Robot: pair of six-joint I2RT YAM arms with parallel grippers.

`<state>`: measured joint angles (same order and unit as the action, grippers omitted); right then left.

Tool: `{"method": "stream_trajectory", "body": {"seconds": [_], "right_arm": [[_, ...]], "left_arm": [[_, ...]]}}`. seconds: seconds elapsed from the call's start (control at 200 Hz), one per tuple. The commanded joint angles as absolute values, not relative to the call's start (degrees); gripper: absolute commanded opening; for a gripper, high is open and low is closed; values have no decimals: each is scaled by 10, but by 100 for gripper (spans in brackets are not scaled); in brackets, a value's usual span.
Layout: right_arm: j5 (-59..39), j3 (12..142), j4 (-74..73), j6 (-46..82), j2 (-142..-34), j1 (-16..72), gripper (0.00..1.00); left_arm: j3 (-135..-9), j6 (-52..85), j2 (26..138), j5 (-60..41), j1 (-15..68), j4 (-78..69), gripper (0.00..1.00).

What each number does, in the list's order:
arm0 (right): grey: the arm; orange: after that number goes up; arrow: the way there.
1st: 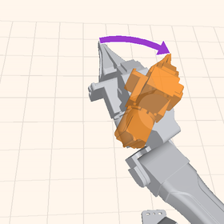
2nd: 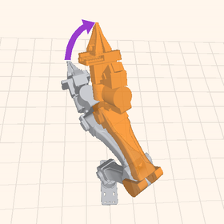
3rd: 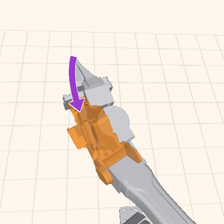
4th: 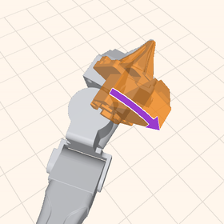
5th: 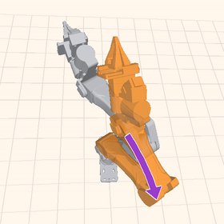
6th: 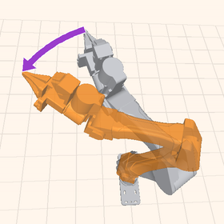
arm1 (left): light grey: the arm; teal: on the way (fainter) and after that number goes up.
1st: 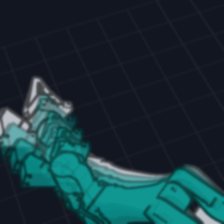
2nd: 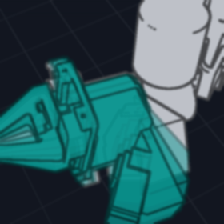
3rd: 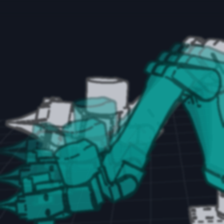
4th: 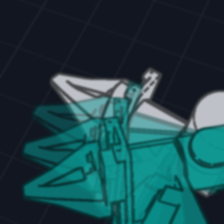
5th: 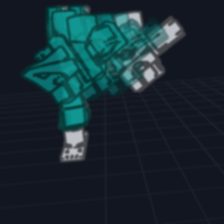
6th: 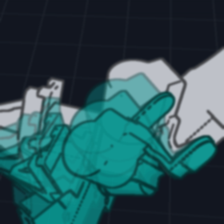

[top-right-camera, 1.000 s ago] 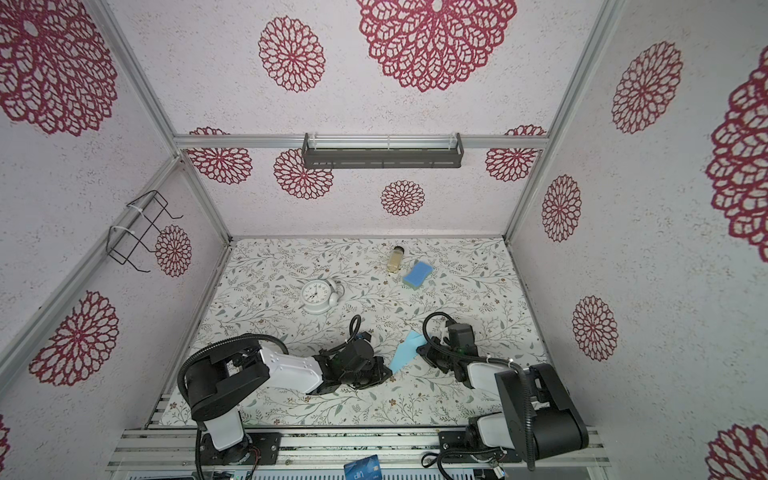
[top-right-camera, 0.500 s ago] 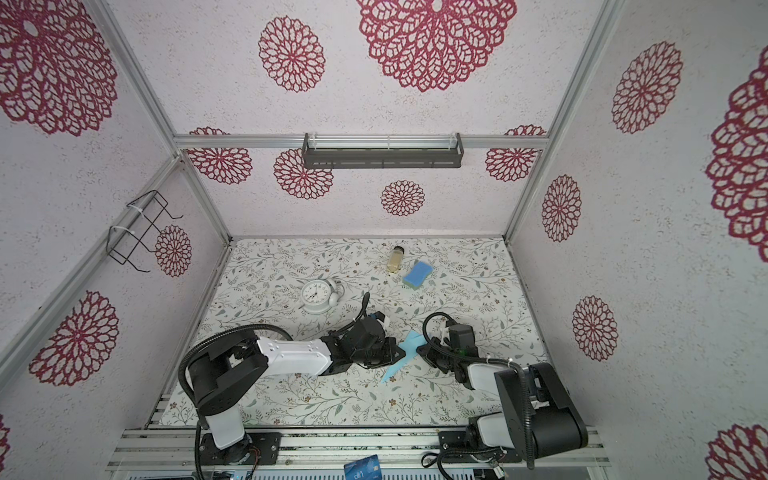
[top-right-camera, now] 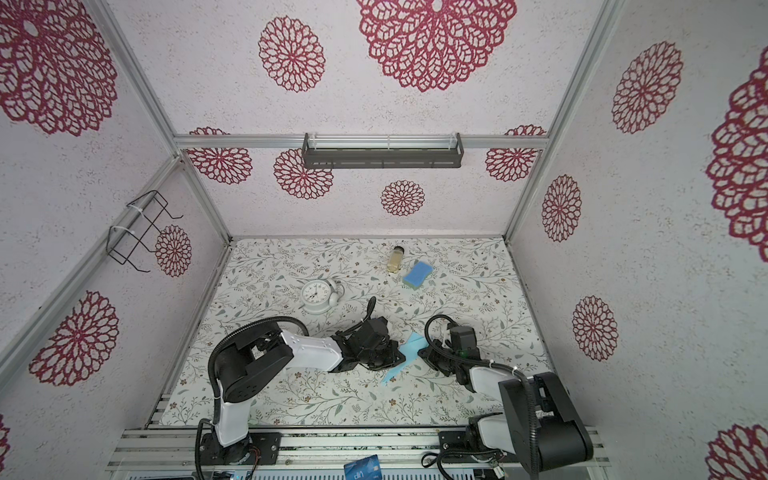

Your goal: Fold a paper plane with a square sheet of paper (fold left side to right side)

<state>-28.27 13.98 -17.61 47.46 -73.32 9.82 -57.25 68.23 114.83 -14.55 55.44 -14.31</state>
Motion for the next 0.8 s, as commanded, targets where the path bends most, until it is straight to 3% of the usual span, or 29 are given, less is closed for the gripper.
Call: {"method": "stream_trajectory", "body": {"seconds": [0.0,0.37,0.796], "right_arm": [[-306,152,-157,472,-710,101,0],[-279,181,-175,480,-747,150,0],[-187,188,-98,481,-787,112,0]], "left_arm": [[-557,693,1164,-141,553,-112,0],[-546,691,1158,-136,553,-106,0],[-521,698,1148,-132,554,-118,0]]}}
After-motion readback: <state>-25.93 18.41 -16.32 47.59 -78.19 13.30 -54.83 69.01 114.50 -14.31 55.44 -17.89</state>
